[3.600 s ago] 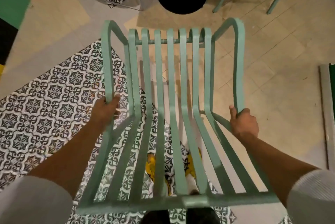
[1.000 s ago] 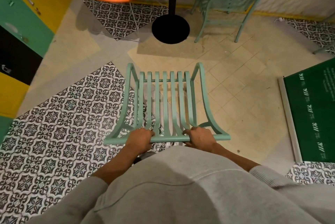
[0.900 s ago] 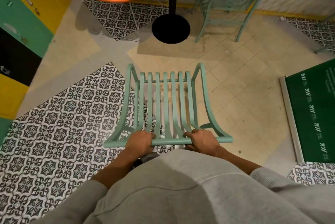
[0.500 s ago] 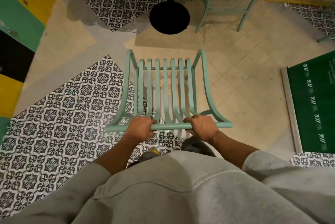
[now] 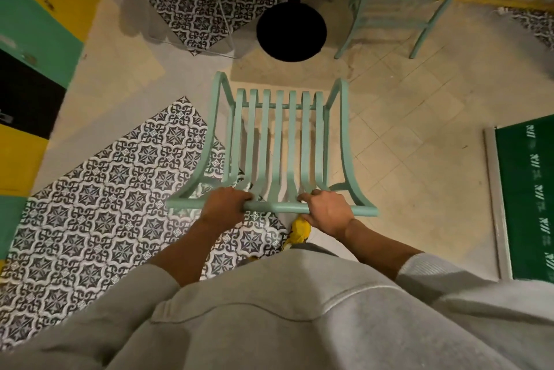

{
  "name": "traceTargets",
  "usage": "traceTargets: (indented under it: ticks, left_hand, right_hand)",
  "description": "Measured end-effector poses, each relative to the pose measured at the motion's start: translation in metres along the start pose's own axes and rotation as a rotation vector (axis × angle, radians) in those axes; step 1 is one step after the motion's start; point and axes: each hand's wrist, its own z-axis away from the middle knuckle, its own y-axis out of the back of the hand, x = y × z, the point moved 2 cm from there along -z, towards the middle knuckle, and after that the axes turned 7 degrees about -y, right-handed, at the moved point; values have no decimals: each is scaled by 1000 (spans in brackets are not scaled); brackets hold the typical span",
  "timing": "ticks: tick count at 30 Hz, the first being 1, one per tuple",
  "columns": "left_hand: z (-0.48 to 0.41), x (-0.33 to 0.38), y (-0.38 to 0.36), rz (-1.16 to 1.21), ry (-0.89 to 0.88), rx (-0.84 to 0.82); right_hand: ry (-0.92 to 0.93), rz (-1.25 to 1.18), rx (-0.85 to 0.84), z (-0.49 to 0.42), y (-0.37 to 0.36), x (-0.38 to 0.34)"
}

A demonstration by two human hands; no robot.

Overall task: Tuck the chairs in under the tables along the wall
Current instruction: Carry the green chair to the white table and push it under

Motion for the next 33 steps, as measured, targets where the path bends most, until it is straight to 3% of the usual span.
traceTargets:
  ticks: [12,33]
  left_hand:
    - [-69,-22,46,-11,32,-29]
    - [-185,-126,126,-3,-181,-24]
  right_hand:
    - [-13,-12,-36,-70,50,26]
    - [-206,-120,-61,-191,126,4]
